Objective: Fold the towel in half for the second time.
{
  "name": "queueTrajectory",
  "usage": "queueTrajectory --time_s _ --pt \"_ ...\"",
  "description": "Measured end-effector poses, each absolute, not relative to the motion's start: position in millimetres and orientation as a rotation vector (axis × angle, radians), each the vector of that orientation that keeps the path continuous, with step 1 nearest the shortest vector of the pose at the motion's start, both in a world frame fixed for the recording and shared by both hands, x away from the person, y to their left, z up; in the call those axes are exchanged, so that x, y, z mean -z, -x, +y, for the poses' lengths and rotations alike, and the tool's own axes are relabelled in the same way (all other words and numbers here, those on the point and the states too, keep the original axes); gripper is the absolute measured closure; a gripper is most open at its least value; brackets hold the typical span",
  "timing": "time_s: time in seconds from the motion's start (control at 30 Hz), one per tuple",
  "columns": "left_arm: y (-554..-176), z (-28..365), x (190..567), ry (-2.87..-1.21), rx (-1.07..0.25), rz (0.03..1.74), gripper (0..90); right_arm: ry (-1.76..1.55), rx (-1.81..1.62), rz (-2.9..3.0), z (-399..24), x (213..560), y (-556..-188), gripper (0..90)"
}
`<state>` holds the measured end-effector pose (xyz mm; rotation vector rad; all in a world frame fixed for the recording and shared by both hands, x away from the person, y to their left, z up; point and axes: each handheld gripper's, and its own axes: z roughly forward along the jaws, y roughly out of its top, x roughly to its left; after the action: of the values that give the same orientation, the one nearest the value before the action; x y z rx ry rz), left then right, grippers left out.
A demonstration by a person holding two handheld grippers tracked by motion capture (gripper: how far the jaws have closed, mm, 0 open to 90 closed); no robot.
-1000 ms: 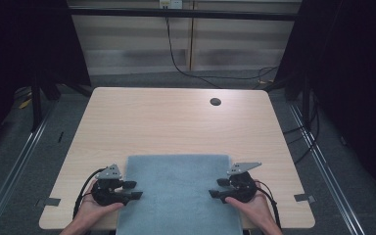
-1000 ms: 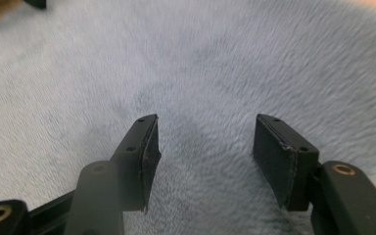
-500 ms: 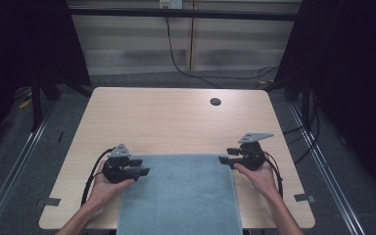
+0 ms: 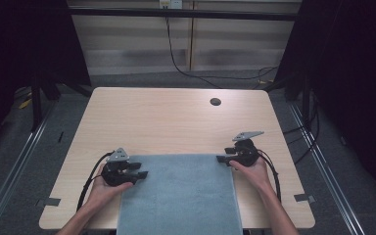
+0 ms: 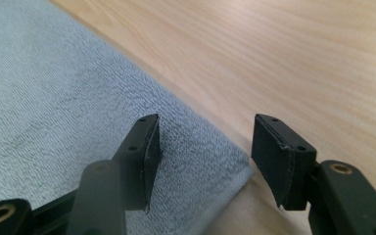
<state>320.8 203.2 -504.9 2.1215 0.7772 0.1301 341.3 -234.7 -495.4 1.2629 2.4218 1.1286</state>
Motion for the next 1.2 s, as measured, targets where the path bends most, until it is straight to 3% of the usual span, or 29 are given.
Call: queueTrajectory --time_s 0.2,0.3,0.33,0.4,0.43,0.53,0.67,0.87,1.2 --pt "-321 201 503 -2.136 -0.137 0.785 49.3 -1.249 -1.093 2.430 -232 502 -342 46.7" --pt "-329 205 490 -2.098 -0.105 0.819 49.1 -1.248 -1.074 2.429 -230 502 -340 54.9" --pt "-331 208 486 -2.091 -0.106 0.823 48.6 -1.241 -1.080 2.436 -230 501 -339 61.7" --pt "-333 212 481 -2.067 -0.129 0.826 48.6 -1.224 -1.091 2.450 -230 502 -339 64.5" --pt "-340 221 475 -2.068 -0.153 0.846 48.2 -1.208 -1.091 2.465 -228 501 -339 71.2" --pt "-353 233 476 -2.048 -0.183 0.880 48.0 -1.216 -1.100 2.469 -228 502 -338 75.2" --pt "-371 239 485 -2.045 -0.191 0.946 41.2 -1.223 -1.105 2.470 -227 502 -338 78.8" --pt "-374 233 496 -2.081 -0.144 0.895 38.4 -1.236 -1.118 2.462 -228 502 -338 79.4" --pt "-367 223 504 -2.161 -0.106 0.795 60.1 -1.252 -1.132 2.459 -228 503 -338 80.2"
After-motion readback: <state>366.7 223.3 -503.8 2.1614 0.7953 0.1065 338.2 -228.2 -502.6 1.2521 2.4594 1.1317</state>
